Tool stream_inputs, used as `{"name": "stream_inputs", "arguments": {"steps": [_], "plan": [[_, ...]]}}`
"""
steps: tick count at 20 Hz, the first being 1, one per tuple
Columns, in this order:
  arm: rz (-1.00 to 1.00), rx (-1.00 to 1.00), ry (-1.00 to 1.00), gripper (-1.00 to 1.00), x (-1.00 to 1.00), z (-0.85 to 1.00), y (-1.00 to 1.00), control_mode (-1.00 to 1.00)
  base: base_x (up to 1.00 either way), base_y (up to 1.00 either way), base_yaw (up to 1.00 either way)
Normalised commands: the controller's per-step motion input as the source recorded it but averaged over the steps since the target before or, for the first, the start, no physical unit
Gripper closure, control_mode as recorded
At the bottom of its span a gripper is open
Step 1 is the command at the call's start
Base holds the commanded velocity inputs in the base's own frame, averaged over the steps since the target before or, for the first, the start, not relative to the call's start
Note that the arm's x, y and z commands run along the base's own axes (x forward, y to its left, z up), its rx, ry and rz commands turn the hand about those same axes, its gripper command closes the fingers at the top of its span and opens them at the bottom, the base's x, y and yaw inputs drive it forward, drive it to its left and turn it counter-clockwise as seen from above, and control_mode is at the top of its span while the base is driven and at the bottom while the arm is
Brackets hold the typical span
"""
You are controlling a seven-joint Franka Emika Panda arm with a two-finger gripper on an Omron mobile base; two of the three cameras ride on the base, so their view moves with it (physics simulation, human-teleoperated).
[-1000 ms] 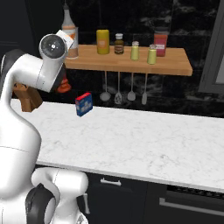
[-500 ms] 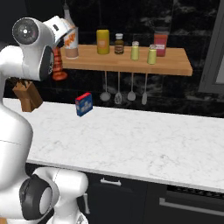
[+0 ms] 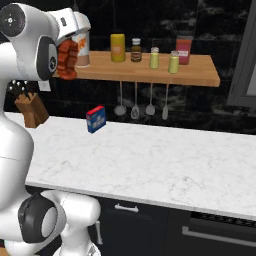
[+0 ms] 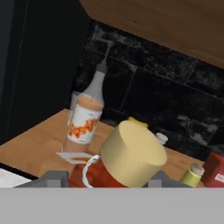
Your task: Put the shaker and condiment bottle from the counter next to their counterparts in the cabinet.
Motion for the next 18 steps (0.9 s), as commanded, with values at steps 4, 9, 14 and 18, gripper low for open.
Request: {"name": "stream_inputs", "arguments": {"steps": [4,9,14,18], "plan": [[-0.17,0.12,0.0,1.0,0.0,0.27,-0.08,-1.0,0.0,0.0,0.0],[-0.11,0.0,-0.03,1.0,0.0,0.02,-0.02,-1.0,0.0,0.0,0.0],[-0.01,-0.08,-0.04,1.0,0.0,-0.04,-0.16,-1.0,0.0,0.0,0.0],[0.03,-0.05,-0.05,1.0,0.03,-0.01,-0.2,-1.0,0.0,0.0,0.0]]}}
